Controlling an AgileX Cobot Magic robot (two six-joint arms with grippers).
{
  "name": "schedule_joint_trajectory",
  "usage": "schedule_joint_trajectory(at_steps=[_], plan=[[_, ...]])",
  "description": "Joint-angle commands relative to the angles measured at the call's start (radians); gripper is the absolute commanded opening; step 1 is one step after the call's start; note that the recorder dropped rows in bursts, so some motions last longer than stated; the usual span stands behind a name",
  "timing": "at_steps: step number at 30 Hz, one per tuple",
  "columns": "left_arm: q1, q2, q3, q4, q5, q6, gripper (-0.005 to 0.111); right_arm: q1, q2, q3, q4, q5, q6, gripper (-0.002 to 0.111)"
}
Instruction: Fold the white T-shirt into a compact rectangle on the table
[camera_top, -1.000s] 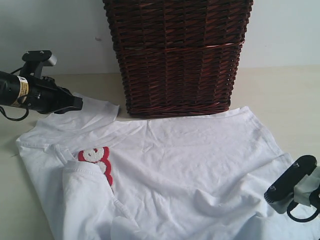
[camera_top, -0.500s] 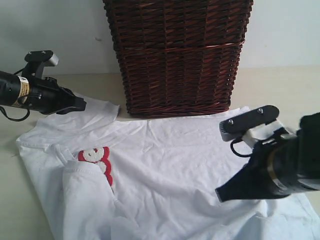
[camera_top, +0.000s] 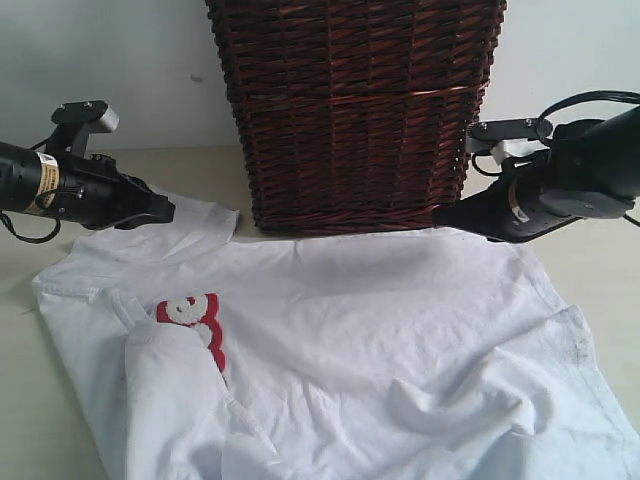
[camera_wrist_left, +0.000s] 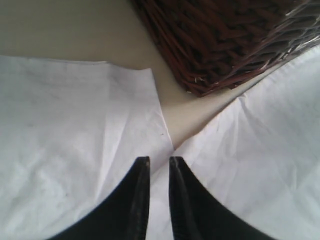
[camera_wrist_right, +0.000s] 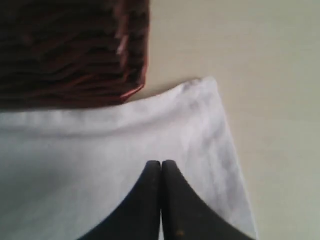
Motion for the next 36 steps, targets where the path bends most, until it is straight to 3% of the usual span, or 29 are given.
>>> schedule_joint_trajectory(at_steps=[1,7,11,16,21,26,28,32,36], plan=[[0.005,-0.01,-0.001,-0.005,0.007,-0.008,0.017,-0.071,0.135,-0.088,-0.004,-0.016,-0.012,0.0],[0.005,-0.01,-0.001,-0.005,0.017,-0.005,0.017,-0.178,0.218,-0.182,0.073,0.067,-0.137,0.0],[0.005,-0.01,-0.001,-0.005,0.039,0.003,0.017,-0.248,0.221,-0.216,0.337,0.103,-0.456,0.0],[0.005,-0.01,-0.001,-0.005,0.037,0.006,0.017,-0.253,0.221,-0.264,0.385,0.105,-0.537,0.001],[0.005,-0.01,-0.001,-0.005,0.033,0.006,0.017,-0.253,0.208,-0.316,0.418,0.198,-0.596,0.013],[0.005,-0.01,-0.001,-0.005,0.021,0.012,0.017,-0.253,0.136,-0.32,0.518,0.247,-0.727,0.016],[0.005,-0.01,-0.001,-0.005,-0.039,0.039,0.017,-0.253,0.089,-0.32,0.627,0.247,-0.809,0.016],[-0.002,-0.005,0.003,-0.005,-0.334,0.152,0.017,-0.253,-0.011,-0.32,0.921,0.277,-1.064,0.016],[-0.041,0.0,0.014,-0.005,-0.448,0.152,0.017,-0.253,-0.102,-0.32,1.248,0.346,-1.383,0.016]])
